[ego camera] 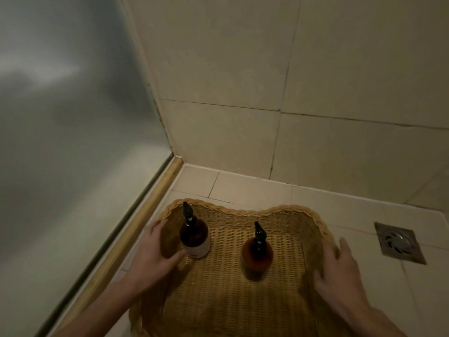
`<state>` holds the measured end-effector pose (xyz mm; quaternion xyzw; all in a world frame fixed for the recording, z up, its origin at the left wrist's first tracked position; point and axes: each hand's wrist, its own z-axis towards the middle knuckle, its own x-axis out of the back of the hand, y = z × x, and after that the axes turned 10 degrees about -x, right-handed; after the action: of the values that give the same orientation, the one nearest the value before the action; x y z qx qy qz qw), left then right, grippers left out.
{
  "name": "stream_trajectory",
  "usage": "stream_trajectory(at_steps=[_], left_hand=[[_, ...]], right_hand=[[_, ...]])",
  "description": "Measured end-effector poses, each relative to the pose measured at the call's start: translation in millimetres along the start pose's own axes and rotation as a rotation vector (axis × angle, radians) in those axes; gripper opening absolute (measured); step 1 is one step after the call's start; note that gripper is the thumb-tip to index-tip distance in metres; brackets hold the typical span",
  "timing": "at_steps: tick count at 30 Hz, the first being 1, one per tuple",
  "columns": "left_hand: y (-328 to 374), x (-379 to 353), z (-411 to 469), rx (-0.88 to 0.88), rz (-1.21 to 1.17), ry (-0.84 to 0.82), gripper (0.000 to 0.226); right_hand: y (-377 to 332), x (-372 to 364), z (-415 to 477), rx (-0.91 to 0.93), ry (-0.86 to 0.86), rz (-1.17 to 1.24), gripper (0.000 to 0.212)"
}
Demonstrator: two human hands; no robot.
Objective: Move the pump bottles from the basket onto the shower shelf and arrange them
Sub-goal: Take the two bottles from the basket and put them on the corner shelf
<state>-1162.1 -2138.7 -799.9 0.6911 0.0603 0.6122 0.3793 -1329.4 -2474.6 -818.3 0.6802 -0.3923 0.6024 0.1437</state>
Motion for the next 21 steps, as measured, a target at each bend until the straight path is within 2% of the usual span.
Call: stream_trajectory(at_steps=[2, 4, 7, 10, 14, 21], left_hand=[[9, -5, 10, -0.006, -0.042, 0.006, 0.093], [15, -12, 19, 0.003, -0.081, 0.019, 0.092], [19, -22, 27, -0.008, -0.205, 0.008, 0.076], [14, -32, 35, 0.05, -0.275, -0.019, 0.08], [7, -41, 43, 0.063, -0.243, -0.03, 0.077], [-4, -51, 48, 0.054, -0.237, -0.066, 0.073]], right_hand=[[-15, 4, 1, 0.141, -0.057, 0.086, 0.083], [-33, 6, 1, 0.234, -0.199, 0.246, 0.091], [-52, 3, 1, 0.255, -0.338, 0.36, 0.102], [-61, -5, 3, 0.257, -0.411, 0.348, 0.105], [-69, -16, 5, 0.245, -0.433, 0.357, 0.107], [-83, -32, 11, 0.215, -0.424, 0.397, 0.093]])
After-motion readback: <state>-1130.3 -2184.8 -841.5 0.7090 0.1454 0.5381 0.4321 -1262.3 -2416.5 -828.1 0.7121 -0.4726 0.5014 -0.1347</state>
